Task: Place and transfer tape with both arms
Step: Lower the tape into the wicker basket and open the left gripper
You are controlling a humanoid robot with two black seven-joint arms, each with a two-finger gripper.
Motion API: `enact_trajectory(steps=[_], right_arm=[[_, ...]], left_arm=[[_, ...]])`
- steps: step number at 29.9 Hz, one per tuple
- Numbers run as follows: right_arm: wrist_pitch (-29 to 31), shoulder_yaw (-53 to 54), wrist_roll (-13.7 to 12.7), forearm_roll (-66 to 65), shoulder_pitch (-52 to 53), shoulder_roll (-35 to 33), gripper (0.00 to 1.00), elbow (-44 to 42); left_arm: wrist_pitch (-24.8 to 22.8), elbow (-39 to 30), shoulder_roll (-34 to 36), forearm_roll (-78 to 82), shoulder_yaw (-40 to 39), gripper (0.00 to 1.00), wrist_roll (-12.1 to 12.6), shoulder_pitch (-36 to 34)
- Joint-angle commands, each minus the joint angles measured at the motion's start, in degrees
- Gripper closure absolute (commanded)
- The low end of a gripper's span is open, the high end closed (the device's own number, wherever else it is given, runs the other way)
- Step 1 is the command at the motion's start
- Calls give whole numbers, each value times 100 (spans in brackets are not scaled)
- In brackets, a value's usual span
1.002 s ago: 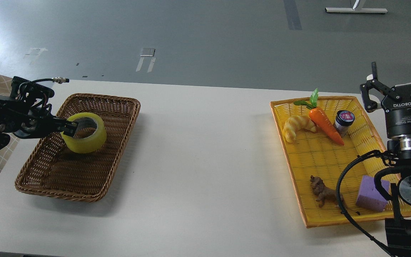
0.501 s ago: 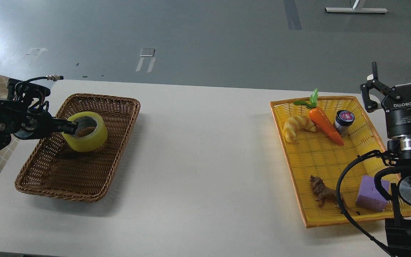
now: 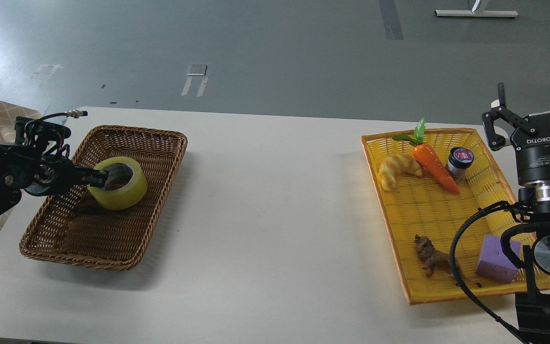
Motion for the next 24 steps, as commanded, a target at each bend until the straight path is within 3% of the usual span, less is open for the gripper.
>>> enact_trajectory(steps=[1,7,8,9,11,18,24], right_arm=[[0,-4,0,6,-8,0,0,0],[0,5,0,6,-8,0,0,0],[0,5,-9,6,0,0,0,0],[0,5,0,-3,0,0,0,0],[0,5,0,-3,0,0,0,9],[0,5,0,6,0,0,0,9],[0,5,0,6,-8,0,0,9]], left_arm=[[44,16,-6,-1,1,100,-8,4],[149,25,-6,-1,1,100,-8,92],[149,34,-6,-1,1,92,-8,101],[158,34,-6,-1,1,78,-8,101],[158,34,-6,-10,1,64,-8,101],[158,25,-6,-10,-7,45,-26,101],[141,-28,38,-572,-16,36,-34,31]])
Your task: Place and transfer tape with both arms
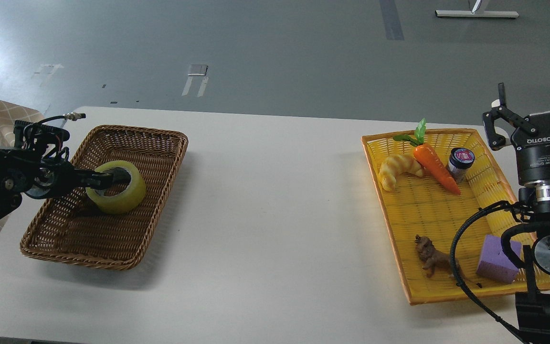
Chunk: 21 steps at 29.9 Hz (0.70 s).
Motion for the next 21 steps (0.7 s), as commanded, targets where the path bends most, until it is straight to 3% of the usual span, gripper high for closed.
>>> enact_trajectory(steps=[1,8,11,21], right_arm=[[0,0,1,2,-1,0,0,0],[0,0,1,2,-9,0,0,43],[0,0,-8,2,0,0,0,26],[18,0,-8,2,35,0,0,17]], left_arm=[[-19,-43,53,-457,-9,35,-11,-77],[-19,-78,105,-968,-36,34,-28,-200],[-36,-96,202,-1046,-88,30,-46,-428],[-11,-79,335,-3441,-175,20,-54,-1834]])
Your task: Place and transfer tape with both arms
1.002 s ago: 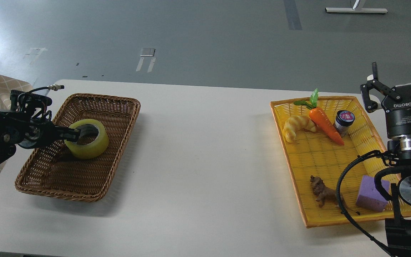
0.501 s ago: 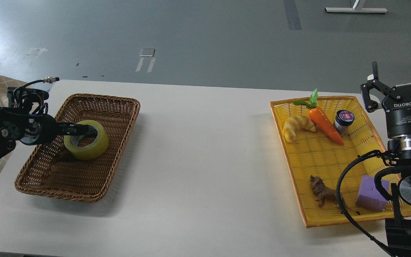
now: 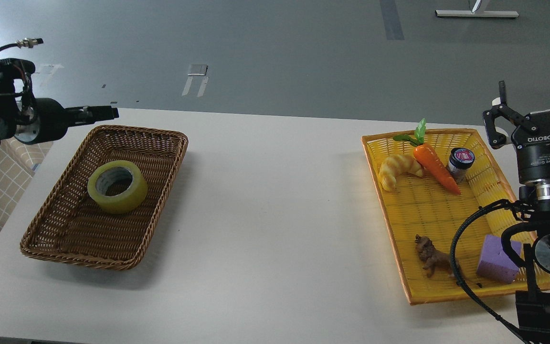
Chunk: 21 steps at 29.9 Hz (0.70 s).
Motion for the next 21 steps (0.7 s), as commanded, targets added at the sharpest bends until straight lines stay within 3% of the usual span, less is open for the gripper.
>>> enact_trajectory(steps=[1,3,8,14,21], right_arm=[[17,0,-2,-1,6,0,0,-7],[17,-9,-2,-1,24,0,0,11],[26,-26,-2,-10,76,-35,0,20],[40,-79,-28,-18,260,-158,0,2],[40,-456,-55,-18,533,-387,0,-59]], left_arm=[[72,28,-83,-1414,-190,19,3,-414],[11,19,-171,-2328,-427,10,3,-442],[-33,19,-460,-3764,-841,4,3,-442],[-478,19,-926,-4873,-1579,2,11,-301],[-478,2,-1357,-5278,-1782,2,-23,-55]])
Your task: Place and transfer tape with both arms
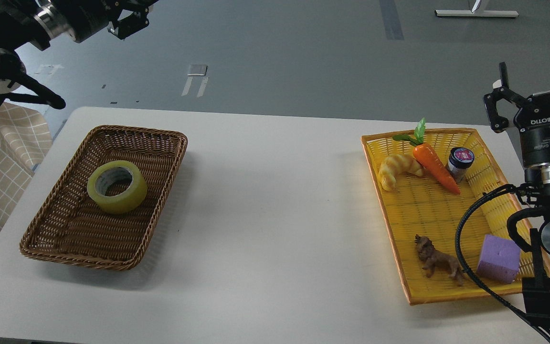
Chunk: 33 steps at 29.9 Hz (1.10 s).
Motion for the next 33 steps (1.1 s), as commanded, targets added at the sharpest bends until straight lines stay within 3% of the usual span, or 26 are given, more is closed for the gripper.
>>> enact_trajectory(steps=[1,7,14,22,33], right_arm=[[-1,-183,-1,0,181,-69,0,-48],[-6,-219,-36,0,497,-87,0,-223],[-1,-219,-106,0,726,-113,0,-531],[-1,-228,-106,0,718,-113,0,-778],[-1,-597,-97,-9,735,-342,0,-804]], left_arm=[[-3,-20,-242,-331,-140,2,-103,235],[-3,-37,-795,-491,-982,2,-464,1008],[-3,-782,-1349,-491,-1906,2,-473,2089],[-3,-1706,-1490,-482,-2188,2,-464,2890],[-3,-1646,-1737,-403,-2461,2,-447,2978]])
